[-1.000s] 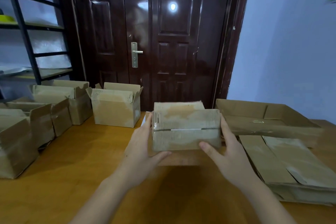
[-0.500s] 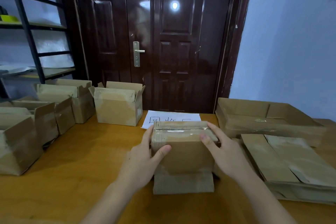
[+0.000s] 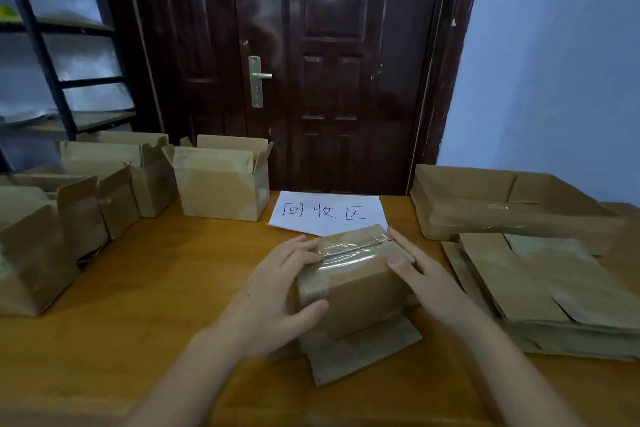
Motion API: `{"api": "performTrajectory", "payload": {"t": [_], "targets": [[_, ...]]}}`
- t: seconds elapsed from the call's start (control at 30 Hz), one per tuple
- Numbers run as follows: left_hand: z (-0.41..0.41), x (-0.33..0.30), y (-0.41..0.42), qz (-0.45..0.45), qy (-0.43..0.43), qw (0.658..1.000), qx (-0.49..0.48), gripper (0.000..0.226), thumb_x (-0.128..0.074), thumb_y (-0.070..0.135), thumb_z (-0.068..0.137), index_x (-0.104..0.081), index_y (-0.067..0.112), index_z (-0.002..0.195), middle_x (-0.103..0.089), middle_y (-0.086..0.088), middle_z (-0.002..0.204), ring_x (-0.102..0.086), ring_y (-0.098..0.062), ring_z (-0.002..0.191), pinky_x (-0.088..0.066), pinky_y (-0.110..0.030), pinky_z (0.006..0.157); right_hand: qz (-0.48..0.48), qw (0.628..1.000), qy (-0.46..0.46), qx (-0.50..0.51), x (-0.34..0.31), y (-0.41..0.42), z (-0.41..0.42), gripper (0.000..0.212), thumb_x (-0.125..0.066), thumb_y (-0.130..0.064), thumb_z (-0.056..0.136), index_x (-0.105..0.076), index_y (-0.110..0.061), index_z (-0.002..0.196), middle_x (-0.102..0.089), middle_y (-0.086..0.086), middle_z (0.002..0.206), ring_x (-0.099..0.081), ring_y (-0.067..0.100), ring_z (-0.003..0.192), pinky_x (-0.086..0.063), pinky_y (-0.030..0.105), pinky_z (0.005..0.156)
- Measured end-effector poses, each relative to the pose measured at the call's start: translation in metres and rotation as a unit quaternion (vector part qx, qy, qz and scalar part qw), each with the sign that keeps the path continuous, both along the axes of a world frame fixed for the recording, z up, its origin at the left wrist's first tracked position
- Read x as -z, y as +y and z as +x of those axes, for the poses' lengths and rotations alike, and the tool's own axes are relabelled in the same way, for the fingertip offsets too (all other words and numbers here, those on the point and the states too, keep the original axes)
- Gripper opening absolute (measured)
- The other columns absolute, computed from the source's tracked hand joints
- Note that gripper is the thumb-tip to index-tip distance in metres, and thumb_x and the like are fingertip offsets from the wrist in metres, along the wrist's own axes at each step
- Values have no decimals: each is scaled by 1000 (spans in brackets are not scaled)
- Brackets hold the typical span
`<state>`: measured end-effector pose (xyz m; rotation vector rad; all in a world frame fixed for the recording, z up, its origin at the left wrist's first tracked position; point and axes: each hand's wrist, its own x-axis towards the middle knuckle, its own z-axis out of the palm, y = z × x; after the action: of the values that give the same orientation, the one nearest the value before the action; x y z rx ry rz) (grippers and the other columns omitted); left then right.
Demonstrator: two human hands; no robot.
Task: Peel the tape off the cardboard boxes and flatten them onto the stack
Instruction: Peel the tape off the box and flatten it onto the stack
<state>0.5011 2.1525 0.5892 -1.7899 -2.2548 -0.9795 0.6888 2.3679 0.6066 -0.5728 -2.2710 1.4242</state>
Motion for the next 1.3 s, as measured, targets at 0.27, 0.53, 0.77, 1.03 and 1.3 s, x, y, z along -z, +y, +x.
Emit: {"api": "performTrajectory", "payload": {"t": [0.27, 0.53, 0.77, 1.03, 1.3], "targets": [[19, 8, 3, 34, 49, 997, -49, 72, -41, 83, 92, -47, 41, 149, -32, 28, 158, -19, 5, 148, -26, -30, 116, 368, 925, 94, 32, -3, -55, 11, 49, -55, -68, 90, -56, -46, 134, -44, -28, 138, -37, 1, 134, -31, 21, 106], [55, 21, 10, 165, 58, 981, -82, 54, -45, 71, 99, -61, 36, 135, -53, 17, 132, -39, 0, 120, -37, -22, 96, 360, 927, 106, 3, 23, -71, 20, 46, -75, -47, 84, -63, -35, 127, -47, -27, 141, -33, 3, 143, -37, 33, 112], [52, 37, 11, 171, 120, 977, -38, 66, -65, 75, 84, -54, 37, 137, -51, 18, 144, -44, -11, 124, -40, -32, 100, 225, 970, 78, -36, 23, -44, 36, 48, -70, -11, 92, -59, -41, 127, -45, -31, 149, -27, -1, 149, -29, 41, 121], [53, 51, 24, 199, 130, 970, -42, 80, -84, 58, 70, -51, 31, 138, -47, 12, 147, -31, -7, 144, -17, -30, 121, 171, 978, 120, -17, 36, -51, 32, 48, -63, -12, 96, -55, -41, 133, -43, -26, 152, -32, 2, 147, -36, 44, 118], [52, 55, 27, 232, 114, 966, -23, 62, -78, 51, 85, -55, 25, 137, -54, 6, 145, -41, -15, 145, -31, -45, 122, 193, 974, 118, -19, 44, -53, 33, 53, -61, -20, 95, -46, -48, 138, -32, -27, 158, -30, 0, 147, -42, 43, 114]]}}
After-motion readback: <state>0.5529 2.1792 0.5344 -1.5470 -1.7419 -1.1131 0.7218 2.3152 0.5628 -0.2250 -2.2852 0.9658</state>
